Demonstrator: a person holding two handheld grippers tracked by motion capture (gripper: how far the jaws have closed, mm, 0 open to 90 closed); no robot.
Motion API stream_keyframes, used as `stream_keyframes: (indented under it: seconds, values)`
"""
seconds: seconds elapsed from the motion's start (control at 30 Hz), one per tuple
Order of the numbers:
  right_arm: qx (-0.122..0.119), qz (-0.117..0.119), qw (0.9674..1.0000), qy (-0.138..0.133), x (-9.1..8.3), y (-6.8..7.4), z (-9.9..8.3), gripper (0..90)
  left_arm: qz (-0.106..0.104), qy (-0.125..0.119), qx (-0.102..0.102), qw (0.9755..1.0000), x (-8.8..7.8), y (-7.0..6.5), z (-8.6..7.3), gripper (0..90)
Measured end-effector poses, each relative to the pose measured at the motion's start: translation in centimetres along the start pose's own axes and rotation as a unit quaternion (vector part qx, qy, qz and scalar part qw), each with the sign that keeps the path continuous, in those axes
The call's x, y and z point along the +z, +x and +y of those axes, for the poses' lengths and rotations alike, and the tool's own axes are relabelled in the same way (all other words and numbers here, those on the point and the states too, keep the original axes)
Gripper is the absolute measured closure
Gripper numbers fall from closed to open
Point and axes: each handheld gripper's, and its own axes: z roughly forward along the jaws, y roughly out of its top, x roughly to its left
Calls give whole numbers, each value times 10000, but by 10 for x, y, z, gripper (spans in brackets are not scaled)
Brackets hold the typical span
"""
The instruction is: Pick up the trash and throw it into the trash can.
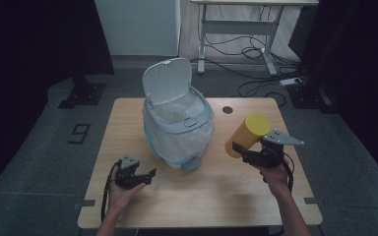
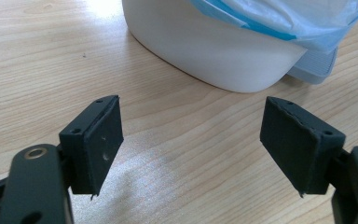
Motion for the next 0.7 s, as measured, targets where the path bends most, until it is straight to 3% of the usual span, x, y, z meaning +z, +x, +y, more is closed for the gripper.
stream_keyframes:
  seconds: [0.17, 0.4, 0.7]
  values:
    - [-44, 77, 9999, -116, -3, 2, 19, 236, 84, 3, -22, 10000, 1, -1, 0, 207]
    - [-178, 175, 9995, -172, -2, 11, 46, 236, 16, 20, -8, 10000, 1, -4, 0, 203]
    - [-248, 267, 9993, -129, 4, 17, 65, 236, -14, 96, 26, 9999, 4, -6, 0, 203]
